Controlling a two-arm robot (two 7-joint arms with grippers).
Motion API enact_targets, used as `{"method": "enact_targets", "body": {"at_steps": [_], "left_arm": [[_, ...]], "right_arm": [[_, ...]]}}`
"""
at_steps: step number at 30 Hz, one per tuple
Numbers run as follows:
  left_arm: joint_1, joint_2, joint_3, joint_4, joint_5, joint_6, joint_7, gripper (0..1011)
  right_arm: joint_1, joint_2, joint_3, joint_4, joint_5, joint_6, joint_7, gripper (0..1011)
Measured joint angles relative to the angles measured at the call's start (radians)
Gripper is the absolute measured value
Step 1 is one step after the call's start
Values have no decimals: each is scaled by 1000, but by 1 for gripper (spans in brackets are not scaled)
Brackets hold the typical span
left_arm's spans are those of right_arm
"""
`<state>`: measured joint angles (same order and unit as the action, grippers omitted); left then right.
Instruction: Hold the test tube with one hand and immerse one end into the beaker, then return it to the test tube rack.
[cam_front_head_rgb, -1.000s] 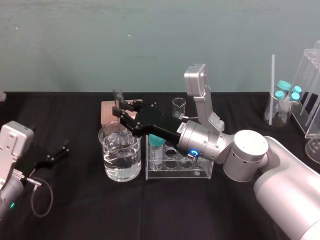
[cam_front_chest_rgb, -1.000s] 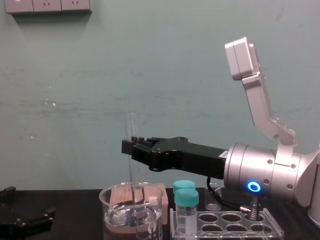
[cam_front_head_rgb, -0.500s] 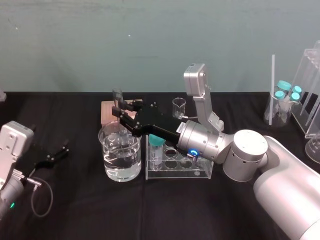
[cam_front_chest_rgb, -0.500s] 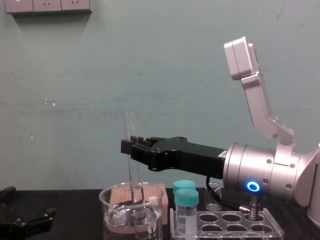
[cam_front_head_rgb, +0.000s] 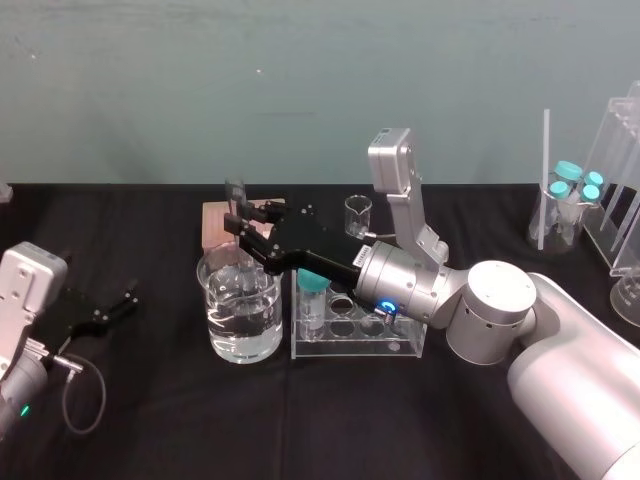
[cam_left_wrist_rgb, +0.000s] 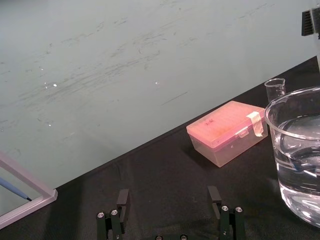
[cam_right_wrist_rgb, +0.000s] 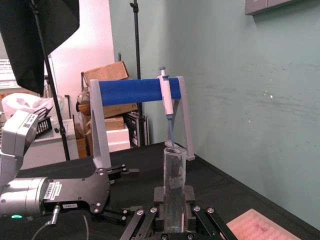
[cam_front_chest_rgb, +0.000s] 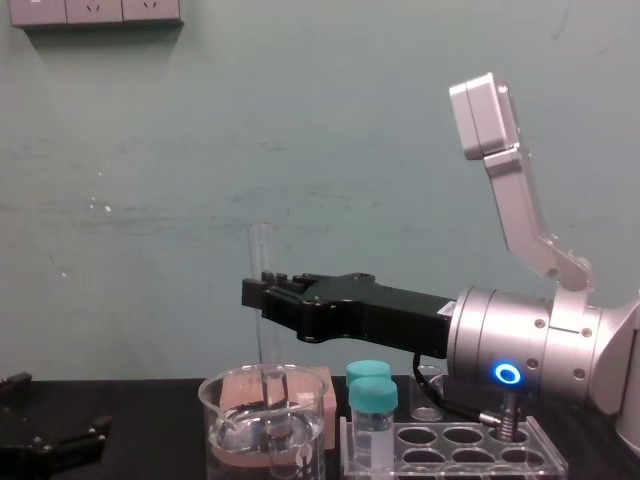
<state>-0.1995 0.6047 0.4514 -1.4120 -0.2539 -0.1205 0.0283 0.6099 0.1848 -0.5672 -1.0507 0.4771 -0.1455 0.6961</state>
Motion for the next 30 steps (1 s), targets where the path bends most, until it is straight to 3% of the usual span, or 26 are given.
{"method": "enact_targets", "body": {"at_steps": [11, 25, 30], "left_arm": [[0, 0, 0, 0, 0, 0, 0, 1000], [0, 0, 0, 0, 0, 0, 0, 1000], [0, 0, 0, 0, 0, 0, 0, 1000]], "right_arm": [[-2, 8, 9, -34, 6, -6, -1, 235], [7, 53, 62, -190, 43, -67, 0, 235], [-7, 89, 105, -255, 42, -90, -50, 235]]}}
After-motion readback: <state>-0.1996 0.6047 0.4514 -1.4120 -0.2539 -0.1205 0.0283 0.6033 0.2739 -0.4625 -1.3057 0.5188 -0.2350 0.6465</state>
